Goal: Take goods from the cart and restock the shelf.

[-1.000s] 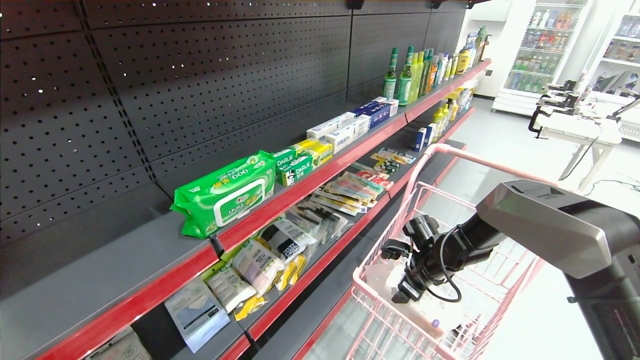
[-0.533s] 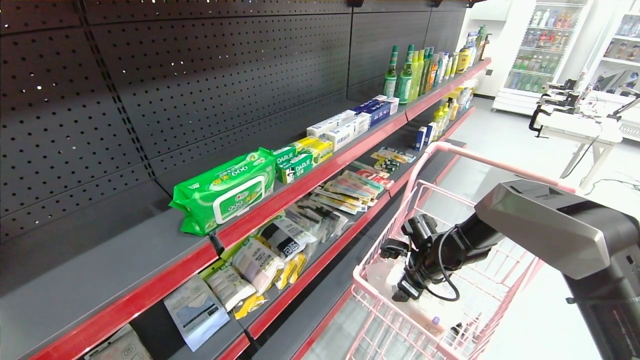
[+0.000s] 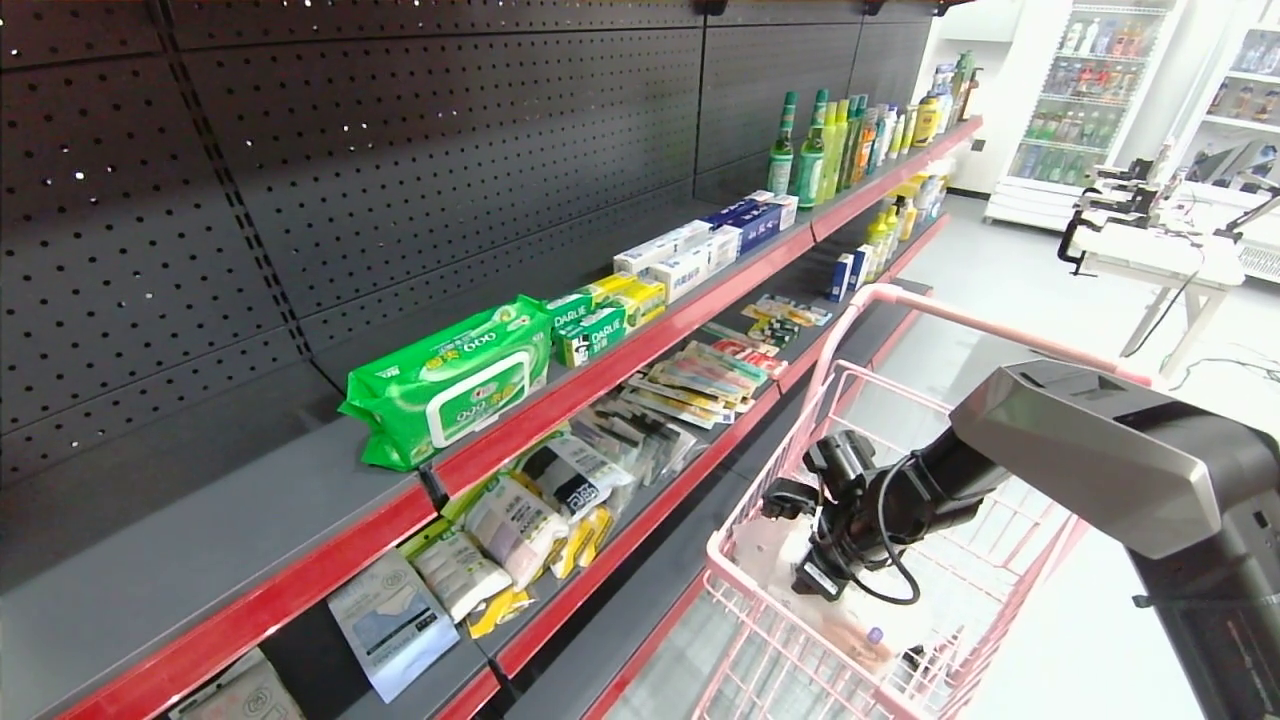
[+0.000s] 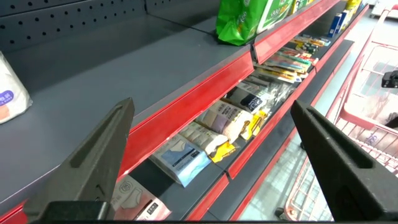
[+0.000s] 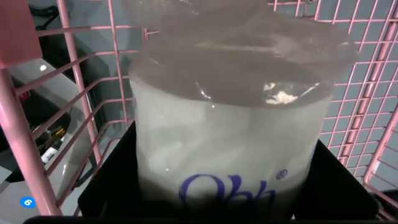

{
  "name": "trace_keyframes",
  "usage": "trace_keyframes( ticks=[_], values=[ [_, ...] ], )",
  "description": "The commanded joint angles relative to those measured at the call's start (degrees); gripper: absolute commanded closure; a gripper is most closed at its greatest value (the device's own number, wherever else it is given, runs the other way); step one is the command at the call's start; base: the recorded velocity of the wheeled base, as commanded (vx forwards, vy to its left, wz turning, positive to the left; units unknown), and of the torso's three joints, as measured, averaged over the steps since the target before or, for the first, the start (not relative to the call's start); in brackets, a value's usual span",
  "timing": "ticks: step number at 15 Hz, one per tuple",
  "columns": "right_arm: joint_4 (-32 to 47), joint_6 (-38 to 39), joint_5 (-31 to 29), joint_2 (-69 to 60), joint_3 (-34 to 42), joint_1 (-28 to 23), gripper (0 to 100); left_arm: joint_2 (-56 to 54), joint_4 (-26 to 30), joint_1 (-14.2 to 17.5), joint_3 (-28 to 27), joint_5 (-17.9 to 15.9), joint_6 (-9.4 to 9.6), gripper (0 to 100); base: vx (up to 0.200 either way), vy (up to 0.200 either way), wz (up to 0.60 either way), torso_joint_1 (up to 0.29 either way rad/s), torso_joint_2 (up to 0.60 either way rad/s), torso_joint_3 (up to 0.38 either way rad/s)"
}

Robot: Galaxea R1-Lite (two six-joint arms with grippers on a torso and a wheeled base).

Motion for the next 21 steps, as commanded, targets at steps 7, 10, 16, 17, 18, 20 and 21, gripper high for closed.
trace_keyframes(
  ticks=[7,10,16,17,18,20,21],
  values=[
    [0.4,11.9,-2.2,-22.0,7.9,-2.1,100,0.0,0.1,0.0,0.0,0.0,0.00,0,0.000,0.000,0.00,0.000,0.00,0.000],
    [0.8,13.3,-2.2,-32.3,14.3,-3.4,100,0.0,0.1,0.0,0.0,0.0,-0.09,0,0.000,0.000,0.00,0.000,0.00,0.000],
    [1.0,14.9,-3.2,-53.0,19.8,-2.0,100,0.0,0.1,0.0,0.0,0.0,-0.09,0,0.000,0.000,0.00,0.000,0.00,0.000],
    [1.0,13.8,-5.7,-57.8,22.8,-2.1,100,0.0,0.1,0.0,0.0,0.0,-0.09,0,0.000,0.000,0.00,0.000,0.00,0.000],
    [1.0,13.3,-7.2,-60.4,24.6,-2.6,100,0.0,0.1,0.0,0.0,0.0,-0.09,0,0.000,0.000,0.00,0.000,0.00,0.000],
    [0.9,13.3,-8.7,-67.3,28.8,-4.7,100,0.0,0.1,0.0,0.0,0.0,-0.09,0,0.000,0.000,0.00,0.000,0.00,0.000],
    [0.8,13.2,-8.9,-69.6,29.6,-6.1,100,0.0,0.0,0.0,0.0,0.0,-0.09,0,0.000,0.000,0.00,0.000,0.00,0.000]
  ],
)
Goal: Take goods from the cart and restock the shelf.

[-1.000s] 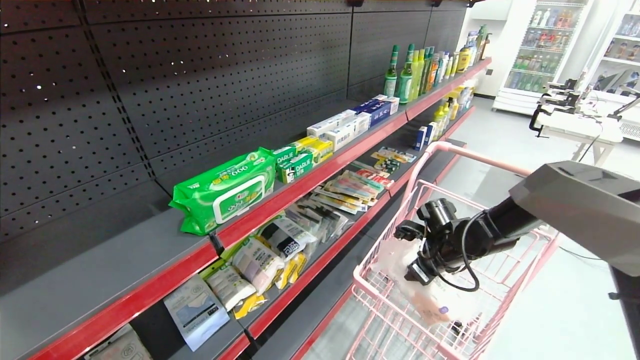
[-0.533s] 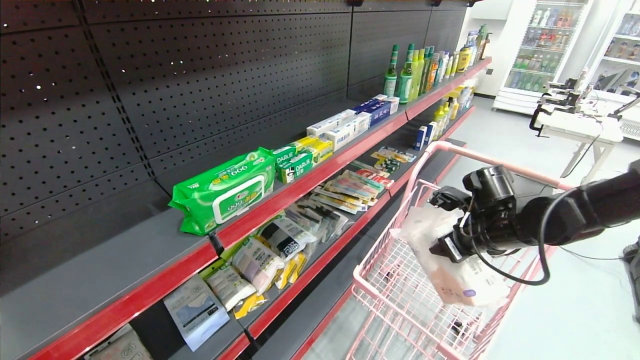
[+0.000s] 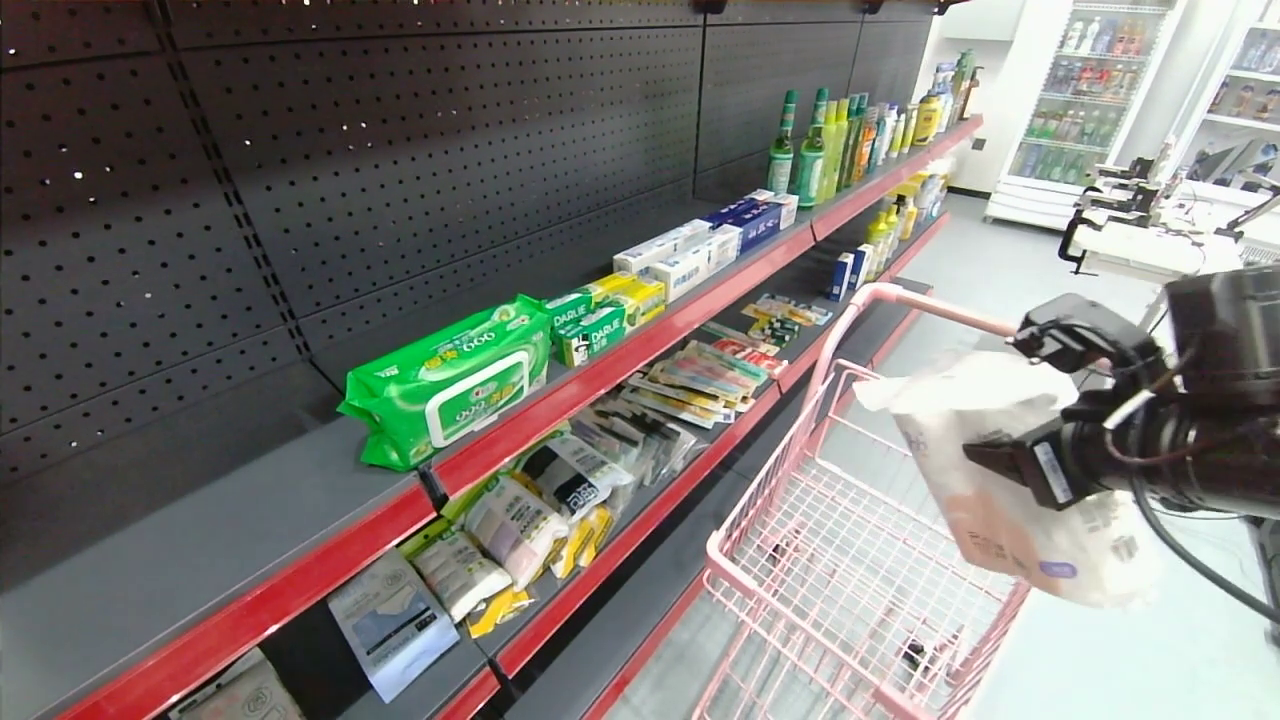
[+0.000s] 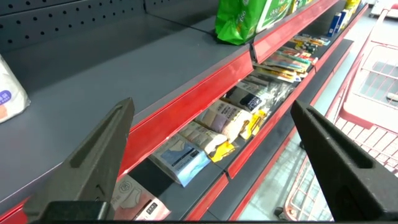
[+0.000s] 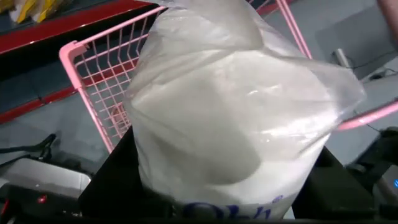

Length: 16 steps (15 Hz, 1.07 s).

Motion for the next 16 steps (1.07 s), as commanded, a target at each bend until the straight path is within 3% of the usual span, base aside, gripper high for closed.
trace_keyframes(
  ticks=[1,9,16],
  values=[
    [-0.2,-0.4,-1.1,-12.1,4.5,-4.0,100,0.0,-0.1,0.0,0.0,0.0,0.05,0,0.000,0.000,0.00,0.000,0.00,0.000],
    [-0.1,-2.6,-1.0,-22.1,8.7,-9.9,100,0.0,0.0,0.0,0.0,0.0,0.05,0,0.000,0.000,0.00,0.152,-0.34,-0.189],
    [-0.1,-4.8,-0.8,-22.2,9.4,-10.5,100,0.0,0.0,0.0,0.0,0.0,-0.04,0,0.000,0.000,0.00,0.163,-0.34,-0.191]
  ],
)
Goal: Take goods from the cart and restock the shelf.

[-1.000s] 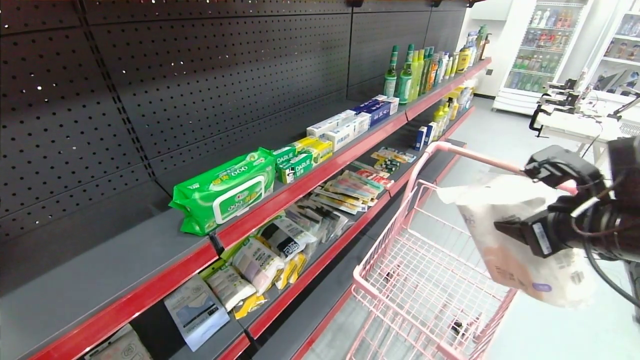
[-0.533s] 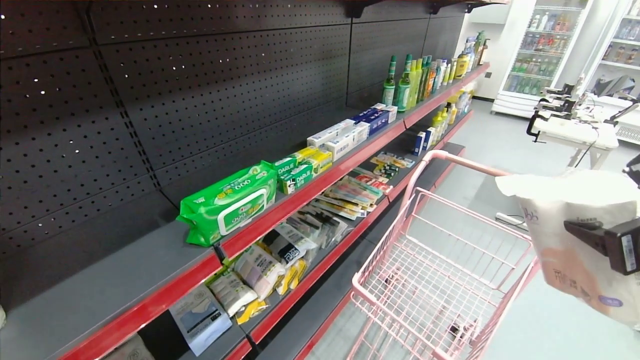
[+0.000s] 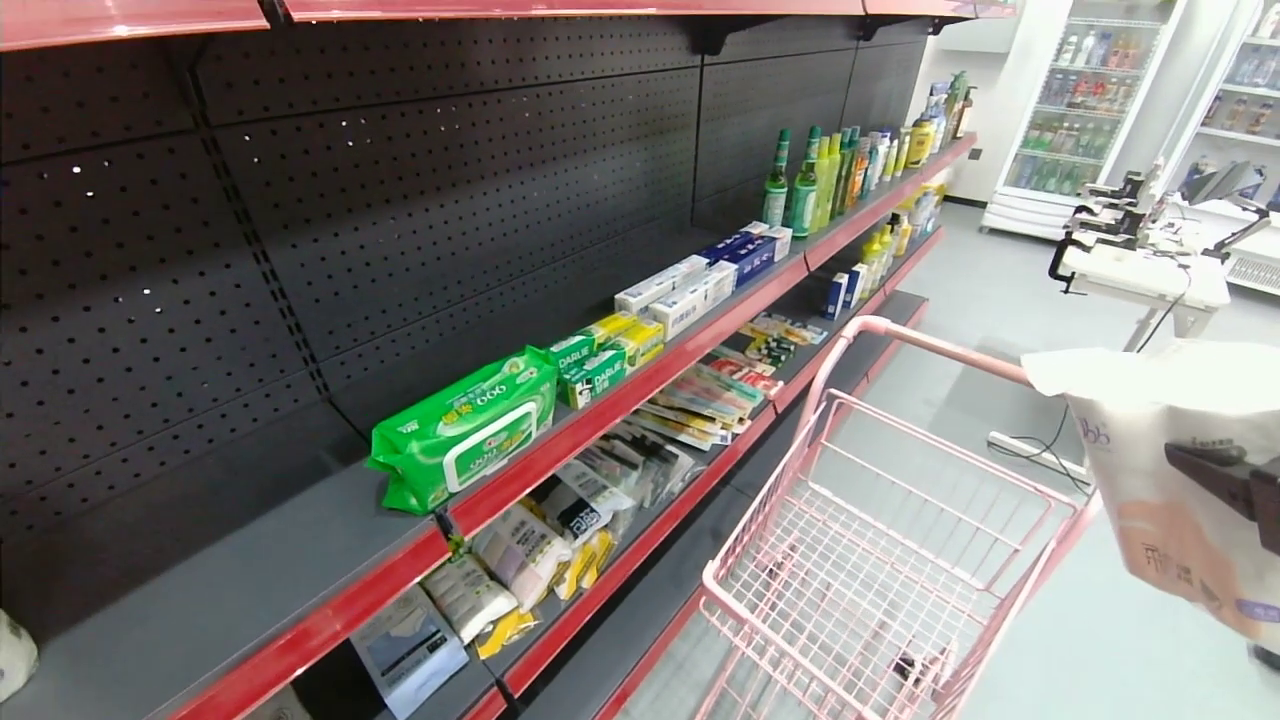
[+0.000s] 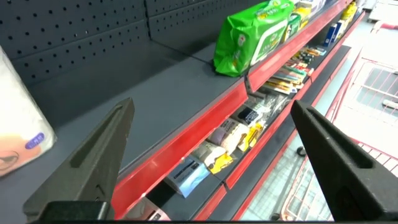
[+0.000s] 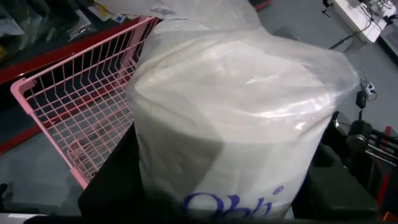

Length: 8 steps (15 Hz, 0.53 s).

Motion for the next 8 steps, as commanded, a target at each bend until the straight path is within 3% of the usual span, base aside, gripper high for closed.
trace_keyframes(
  ticks=[1,8],
  values=[
    [0.0,-0.1,0.1,0.2,0.4,0.0,100,0.0,-0.1,0.0,0.0,0.0,0.05,0,0.000,0.000,0.00,0.134,-0.28,-0.154],
    [-0.6,-1.2,-0.5,-0.4,4.4,-0.2,100,0.0,-0.1,0.0,0.0,0.0,-0.04,0,0.000,0.000,0.00,0.085,-0.18,-0.097]
  ],
)
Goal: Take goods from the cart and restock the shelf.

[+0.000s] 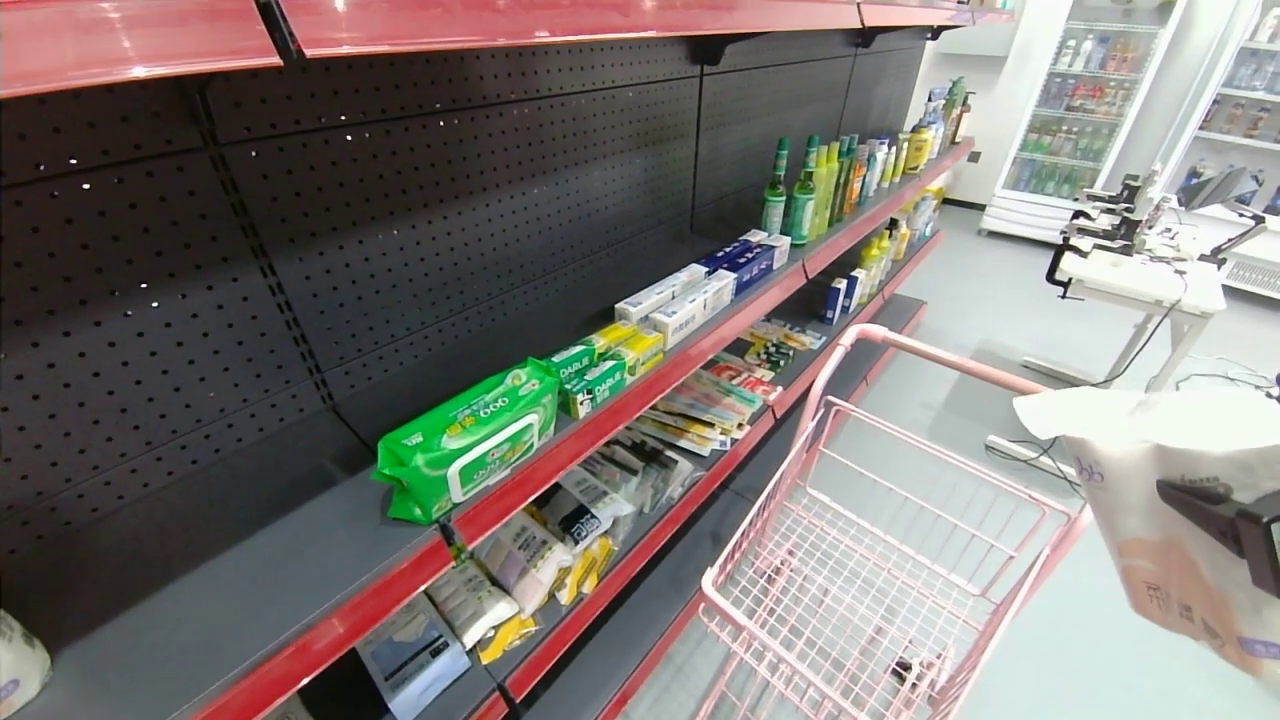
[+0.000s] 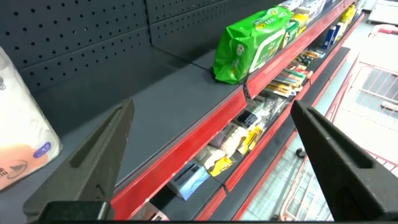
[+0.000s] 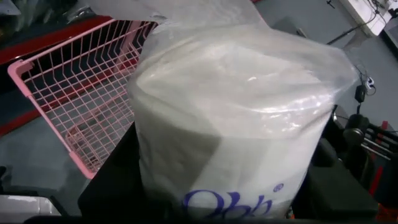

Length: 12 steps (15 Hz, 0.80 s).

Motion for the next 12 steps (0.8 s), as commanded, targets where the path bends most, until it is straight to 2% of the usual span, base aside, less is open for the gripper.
trace_keyframes(
  ticks=[1,12],
  values=[
    [-0.1,-0.2,0.1,0.0,0.5,-0.2,100,0.0,0.0,0.0,0.0,0.0,-0.06,0,0.000,0.000,0.00,0.000,0.00,0.000],
    [-0.3,-4.1,0.7,-1.5,-2.8,0.2,100,0.0,-0.1,0.0,0.0,0.0,0.02,0,0.000,0.000,0.60,0.005,0.00,0.001]
  ],
)
